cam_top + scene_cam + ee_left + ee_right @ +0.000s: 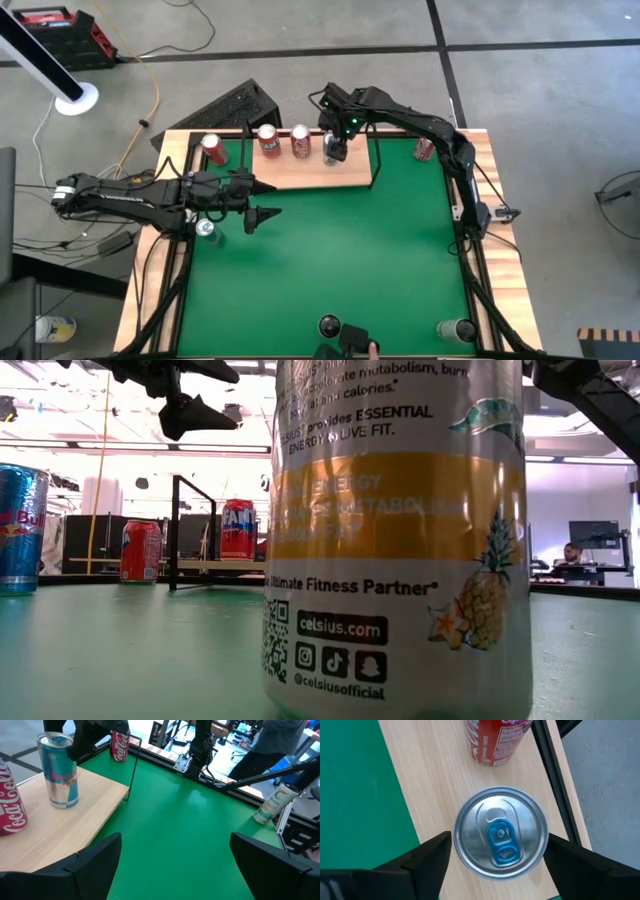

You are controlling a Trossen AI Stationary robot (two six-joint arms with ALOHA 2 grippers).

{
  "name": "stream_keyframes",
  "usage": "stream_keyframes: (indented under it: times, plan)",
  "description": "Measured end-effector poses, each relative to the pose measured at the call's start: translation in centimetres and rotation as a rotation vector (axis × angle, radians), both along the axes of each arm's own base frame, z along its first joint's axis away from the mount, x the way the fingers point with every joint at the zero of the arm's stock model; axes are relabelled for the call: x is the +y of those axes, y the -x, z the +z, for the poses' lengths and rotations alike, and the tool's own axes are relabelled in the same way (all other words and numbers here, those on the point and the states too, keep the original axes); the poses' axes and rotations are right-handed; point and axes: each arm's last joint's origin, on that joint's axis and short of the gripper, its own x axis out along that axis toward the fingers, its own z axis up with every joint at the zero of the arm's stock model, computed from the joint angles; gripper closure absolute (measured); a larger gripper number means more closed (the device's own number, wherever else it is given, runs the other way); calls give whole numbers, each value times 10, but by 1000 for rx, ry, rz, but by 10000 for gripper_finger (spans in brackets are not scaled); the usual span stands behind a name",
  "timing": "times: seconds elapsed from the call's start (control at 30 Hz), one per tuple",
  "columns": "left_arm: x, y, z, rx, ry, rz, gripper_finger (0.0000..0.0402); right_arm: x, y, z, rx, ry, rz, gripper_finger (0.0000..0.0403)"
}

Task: Place canned beverage on shelf
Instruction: Put the right blue soda can on the shelf

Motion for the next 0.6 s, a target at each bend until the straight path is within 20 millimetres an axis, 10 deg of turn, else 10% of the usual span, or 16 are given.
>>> stream_keyframes:
  times: [0.6]
  plan:
    - [-1, 0, 0, 7, -24, -44, 45, 14, 24, 56, -16, -114, 58, 66]
